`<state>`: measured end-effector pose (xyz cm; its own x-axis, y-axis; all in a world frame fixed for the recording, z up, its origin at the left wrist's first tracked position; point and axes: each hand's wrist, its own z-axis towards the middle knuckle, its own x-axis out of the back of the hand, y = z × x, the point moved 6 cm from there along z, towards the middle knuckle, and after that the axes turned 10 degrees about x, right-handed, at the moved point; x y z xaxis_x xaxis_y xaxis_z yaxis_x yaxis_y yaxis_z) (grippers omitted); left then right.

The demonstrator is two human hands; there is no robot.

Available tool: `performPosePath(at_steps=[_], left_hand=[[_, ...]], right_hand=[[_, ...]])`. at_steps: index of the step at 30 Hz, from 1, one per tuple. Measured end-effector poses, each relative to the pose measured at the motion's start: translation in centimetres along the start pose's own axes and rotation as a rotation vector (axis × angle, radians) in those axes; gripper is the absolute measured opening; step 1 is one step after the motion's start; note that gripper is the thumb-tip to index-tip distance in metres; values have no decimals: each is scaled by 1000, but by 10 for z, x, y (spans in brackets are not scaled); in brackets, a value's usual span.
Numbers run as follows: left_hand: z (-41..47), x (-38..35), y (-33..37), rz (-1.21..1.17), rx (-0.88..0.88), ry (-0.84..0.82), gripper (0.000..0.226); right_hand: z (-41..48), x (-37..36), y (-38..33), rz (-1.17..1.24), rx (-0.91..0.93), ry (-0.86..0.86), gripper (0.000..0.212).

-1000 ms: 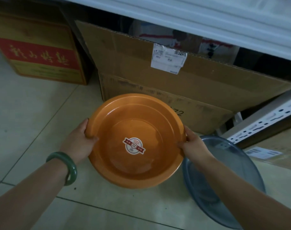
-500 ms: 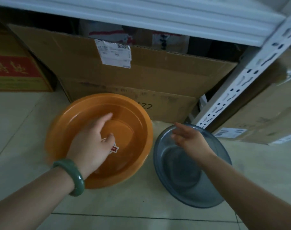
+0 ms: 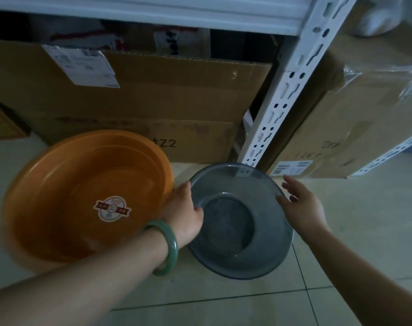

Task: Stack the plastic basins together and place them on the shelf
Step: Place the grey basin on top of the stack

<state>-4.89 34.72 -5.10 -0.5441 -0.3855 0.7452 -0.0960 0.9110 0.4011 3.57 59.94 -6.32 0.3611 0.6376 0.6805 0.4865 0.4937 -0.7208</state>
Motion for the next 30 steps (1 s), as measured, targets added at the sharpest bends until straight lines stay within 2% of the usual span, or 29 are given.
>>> performPosePath(at_steps=[2, 4, 7, 9, 16, 19, 22, 30], left_hand=[[2, -13, -5, -2, 82, -3, 70], [6, -26, -18, -80, 186, -28, 68], [10, -36, -30, -156, 303, -38, 32], [9, -36, -30, -132, 305, -36, 30], [-1, -17, -24, -159, 211, 7, 39], [-11, 6, -22, -374, 106, -58, 43], [-25, 48, -24, -464, 31, -2, 50], [-61, 144, -75, -616, 6, 182, 13]], right_hand=[[-1, -3, 15, 35, -55, -21, 62], [-3, -9, 32, 171, -170, -39, 59], [-5, -16, 46, 287, -289, -64, 34], [-4, -17, 48, 276, -291, -79, 25], [3, 6, 30, 198, -211, -62, 22], [7, 22, 1, 220, -134, -65, 20], [10, 31, -40, 233, -29, -84, 21], [1, -2, -148, 219, 212, -214, 12]])
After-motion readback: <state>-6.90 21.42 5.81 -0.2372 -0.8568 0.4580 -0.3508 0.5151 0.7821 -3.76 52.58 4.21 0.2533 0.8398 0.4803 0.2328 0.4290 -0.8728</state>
